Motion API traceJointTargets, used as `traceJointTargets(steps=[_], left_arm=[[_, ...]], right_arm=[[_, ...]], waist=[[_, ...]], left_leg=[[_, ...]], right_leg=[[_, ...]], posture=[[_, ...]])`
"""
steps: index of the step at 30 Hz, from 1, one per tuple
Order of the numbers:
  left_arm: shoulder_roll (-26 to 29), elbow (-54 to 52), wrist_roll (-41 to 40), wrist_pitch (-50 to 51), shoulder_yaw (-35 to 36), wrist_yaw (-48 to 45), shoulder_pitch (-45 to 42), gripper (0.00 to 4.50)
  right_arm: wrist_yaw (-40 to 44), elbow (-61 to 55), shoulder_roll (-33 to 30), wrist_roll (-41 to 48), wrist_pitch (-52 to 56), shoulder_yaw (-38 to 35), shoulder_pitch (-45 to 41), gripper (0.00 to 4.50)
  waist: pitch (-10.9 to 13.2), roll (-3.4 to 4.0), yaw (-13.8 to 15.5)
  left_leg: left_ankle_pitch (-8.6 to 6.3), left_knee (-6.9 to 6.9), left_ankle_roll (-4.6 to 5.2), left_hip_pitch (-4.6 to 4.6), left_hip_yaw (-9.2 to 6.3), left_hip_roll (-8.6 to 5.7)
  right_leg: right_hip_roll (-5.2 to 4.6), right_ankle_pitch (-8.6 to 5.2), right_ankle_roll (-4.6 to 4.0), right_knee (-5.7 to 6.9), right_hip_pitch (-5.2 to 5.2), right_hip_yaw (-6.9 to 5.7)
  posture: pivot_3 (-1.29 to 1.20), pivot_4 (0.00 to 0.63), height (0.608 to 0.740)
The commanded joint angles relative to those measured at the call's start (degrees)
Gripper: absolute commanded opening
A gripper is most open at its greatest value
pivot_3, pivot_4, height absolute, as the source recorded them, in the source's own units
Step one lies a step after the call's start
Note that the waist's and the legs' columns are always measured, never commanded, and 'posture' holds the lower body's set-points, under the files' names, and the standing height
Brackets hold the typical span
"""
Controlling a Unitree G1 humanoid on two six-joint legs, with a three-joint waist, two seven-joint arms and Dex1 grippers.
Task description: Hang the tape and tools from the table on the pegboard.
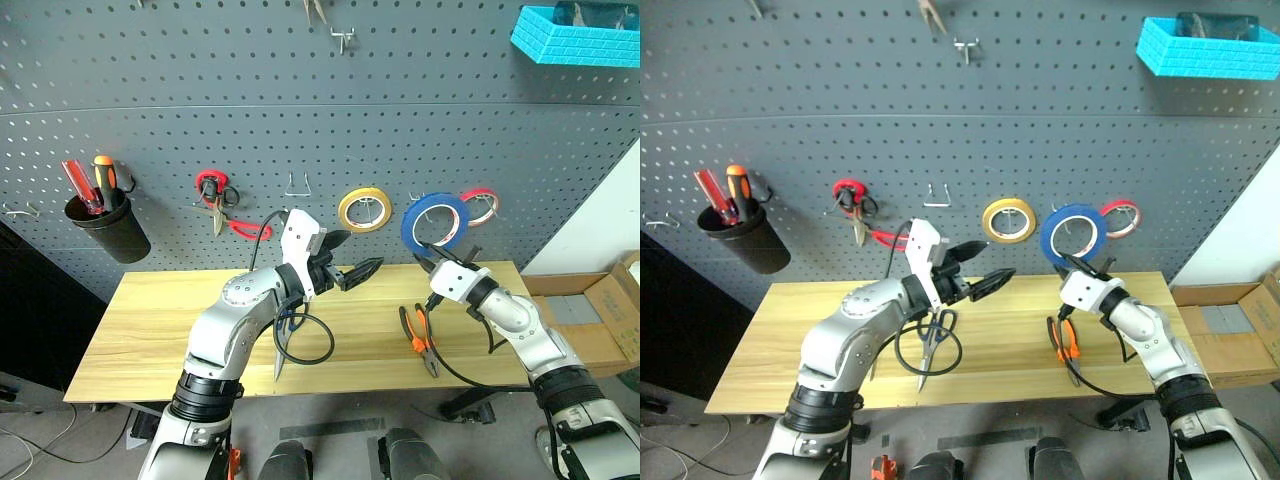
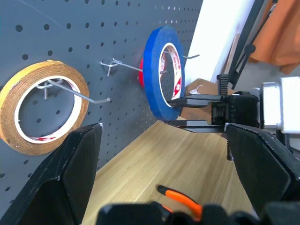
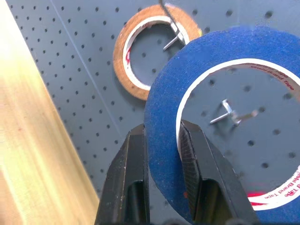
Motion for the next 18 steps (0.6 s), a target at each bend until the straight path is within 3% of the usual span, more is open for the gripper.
traceJointTargets(steps=[1,13,18], left_arm=[[0.34,-2.31,-1.09,-0.28,0.36,-0.21,-0.39,4.5],[0.77,-4.24,-1.37,0.84,0.26,0.51,0.88,4.5],[1.58,-5.82,-1.99,1.51,0.16,0.21,2.97,4.5]], right_arm=[[1.61,1.67,1.38,4.17,4.2,-2.49,-2.36,0.37],[2.08,-3.79,2.04,6.67,9.93,-4.61,2.54,4.38],[1.54,-12.29,2.56,8.52,17.27,-6.34,10.18,4.47]], waist=[[0.0,0.0,0.01],[0.01,0.01,0.18],[0.03,0.03,0.25]], left_leg=[[0.0,0.0,0.0,0.0,0.0,0.0],[-0.02,0.0,0.05,-0.03,-0.11,-0.08],[-0.1,-0.01,0.18,-0.03,-0.14,-0.09]], right_leg=[[0.0,0.0,0.0,0.01,0.0,0.0],[-0.05,0.0,0.0,0.0,-0.01,-0.02],[-0.06,0.0,0.01,0.0,0.0,-0.02]], posture=[[-0.06,0.093,0.74],[-0.05,0.113,0.74],[-0.05,0.129,0.74]])
